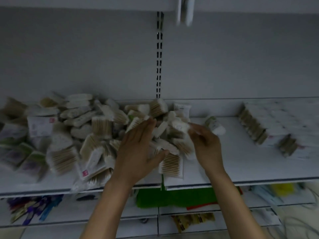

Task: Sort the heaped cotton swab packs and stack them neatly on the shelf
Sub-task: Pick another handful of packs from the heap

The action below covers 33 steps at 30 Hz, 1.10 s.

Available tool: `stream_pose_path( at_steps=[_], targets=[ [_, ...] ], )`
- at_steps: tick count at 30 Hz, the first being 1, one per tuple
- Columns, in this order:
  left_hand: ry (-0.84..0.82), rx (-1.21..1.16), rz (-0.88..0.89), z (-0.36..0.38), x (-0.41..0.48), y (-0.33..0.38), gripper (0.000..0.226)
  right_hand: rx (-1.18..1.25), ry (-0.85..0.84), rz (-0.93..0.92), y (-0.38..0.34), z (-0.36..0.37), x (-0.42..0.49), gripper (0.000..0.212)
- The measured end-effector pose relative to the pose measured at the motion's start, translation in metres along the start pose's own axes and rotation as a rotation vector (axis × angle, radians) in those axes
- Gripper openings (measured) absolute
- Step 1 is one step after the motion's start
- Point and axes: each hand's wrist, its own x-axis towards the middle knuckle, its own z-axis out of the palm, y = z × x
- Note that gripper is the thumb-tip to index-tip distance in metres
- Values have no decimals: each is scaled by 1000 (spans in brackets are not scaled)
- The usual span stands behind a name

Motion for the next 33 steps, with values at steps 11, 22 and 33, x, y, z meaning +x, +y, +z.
stream_pose_path(
  at_steps=[11, 22, 33],
  targets=[
    [-8, -770, -174, -16, 20, 46, 36, 267, -411, -118, -48, -18, -5, 23],
    [212, -785, -372, -18, 7, 58, 20, -644, -423, -293, 62, -34, -8, 38],
    [156, -838, -355, -38, 1, 54, 45, -170, -171, -267, -24, -47, 8, 10]
  ],
)
